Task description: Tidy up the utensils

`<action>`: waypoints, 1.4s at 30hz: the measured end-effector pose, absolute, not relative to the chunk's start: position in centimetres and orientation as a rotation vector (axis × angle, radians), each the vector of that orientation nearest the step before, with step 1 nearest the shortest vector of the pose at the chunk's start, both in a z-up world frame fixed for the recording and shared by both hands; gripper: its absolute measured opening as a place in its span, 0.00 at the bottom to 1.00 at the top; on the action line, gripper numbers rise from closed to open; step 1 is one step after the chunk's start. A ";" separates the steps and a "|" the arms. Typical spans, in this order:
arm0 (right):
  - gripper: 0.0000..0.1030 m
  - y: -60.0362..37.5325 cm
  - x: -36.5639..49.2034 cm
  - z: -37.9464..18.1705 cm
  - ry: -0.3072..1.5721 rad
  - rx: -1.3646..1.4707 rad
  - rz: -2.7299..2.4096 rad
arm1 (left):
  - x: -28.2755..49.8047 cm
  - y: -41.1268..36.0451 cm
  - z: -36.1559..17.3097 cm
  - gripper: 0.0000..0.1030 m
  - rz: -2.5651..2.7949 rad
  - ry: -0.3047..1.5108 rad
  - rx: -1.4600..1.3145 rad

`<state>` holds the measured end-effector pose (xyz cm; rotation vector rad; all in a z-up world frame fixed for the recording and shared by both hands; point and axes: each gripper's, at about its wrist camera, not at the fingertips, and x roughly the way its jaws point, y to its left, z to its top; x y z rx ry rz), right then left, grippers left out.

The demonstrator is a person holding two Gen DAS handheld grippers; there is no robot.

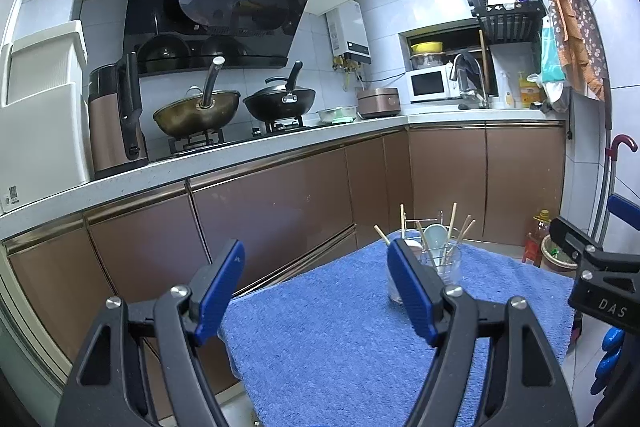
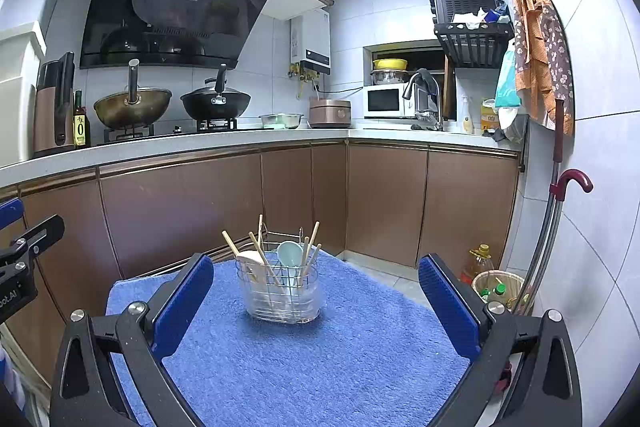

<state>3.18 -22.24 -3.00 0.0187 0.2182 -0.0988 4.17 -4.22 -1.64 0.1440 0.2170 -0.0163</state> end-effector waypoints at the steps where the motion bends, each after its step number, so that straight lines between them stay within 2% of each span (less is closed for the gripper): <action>1: 1.00 -22.2 3.2 -3.1 0.218 0.018 -0.099 | 4.2 -4.2 -1.7 0.70 -0.015 0.217 0.143; 42: 1.00 -22.7 2.6 -2.9 0.218 0.007 -0.106 | 4.1 -2.9 -1.4 0.70 0.010 0.209 0.084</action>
